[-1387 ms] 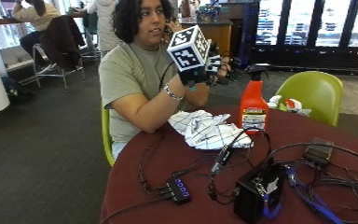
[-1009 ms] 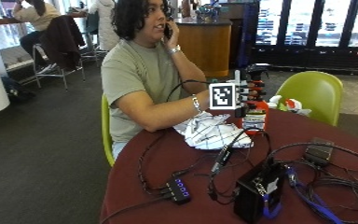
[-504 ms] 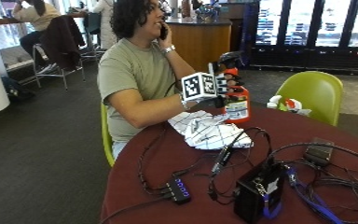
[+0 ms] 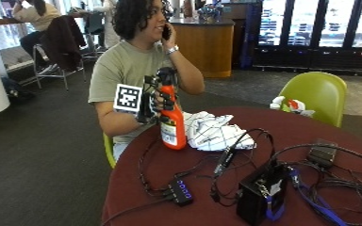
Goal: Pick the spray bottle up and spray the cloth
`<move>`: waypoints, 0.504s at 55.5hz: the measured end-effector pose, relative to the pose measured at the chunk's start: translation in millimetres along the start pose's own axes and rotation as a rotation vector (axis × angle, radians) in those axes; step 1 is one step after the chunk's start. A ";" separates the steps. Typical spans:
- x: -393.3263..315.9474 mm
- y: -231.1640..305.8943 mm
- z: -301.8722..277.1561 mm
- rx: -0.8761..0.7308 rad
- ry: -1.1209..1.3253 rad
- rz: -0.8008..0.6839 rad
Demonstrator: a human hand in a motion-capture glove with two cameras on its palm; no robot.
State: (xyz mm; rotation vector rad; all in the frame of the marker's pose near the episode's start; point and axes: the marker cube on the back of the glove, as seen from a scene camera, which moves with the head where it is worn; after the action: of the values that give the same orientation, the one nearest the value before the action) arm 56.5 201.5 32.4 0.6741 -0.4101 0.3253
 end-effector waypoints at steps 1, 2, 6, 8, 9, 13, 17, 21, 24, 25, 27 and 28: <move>8.0 1.1 0.1 -0.014 0.004 0.000; 14.8 0.8 0.5 -0.022 0.003 -0.004; 29.1 -8.2 2.1 0.022 -0.017 -0.052; 30.9 -9.2 0.4 0.005 -0.011 -0.065; 31.7 -10.4 -0.2 -0.005 -0.002 -0.067; 35.5 -22.5 1.5 -0.014 0.066 -0.047; 38.2 -30.9 4.5 -0.025 0.119 0.036; 48.2 -43.9 4.2 -0.059 0.131 0.005; 55.5 -59.2 6.1 -0.028 0.121 0.002; 57.0 -61.8 6.0 -0.032 0.118 0.021; 61.4 -63.2 4.5 -0.061 0.119 0.037; 64.2 -62.4 3.1 -0.081 0.123 0.038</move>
State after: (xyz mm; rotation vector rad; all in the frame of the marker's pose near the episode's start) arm 137.6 163.6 31.2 0.5643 -0.3170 0.3819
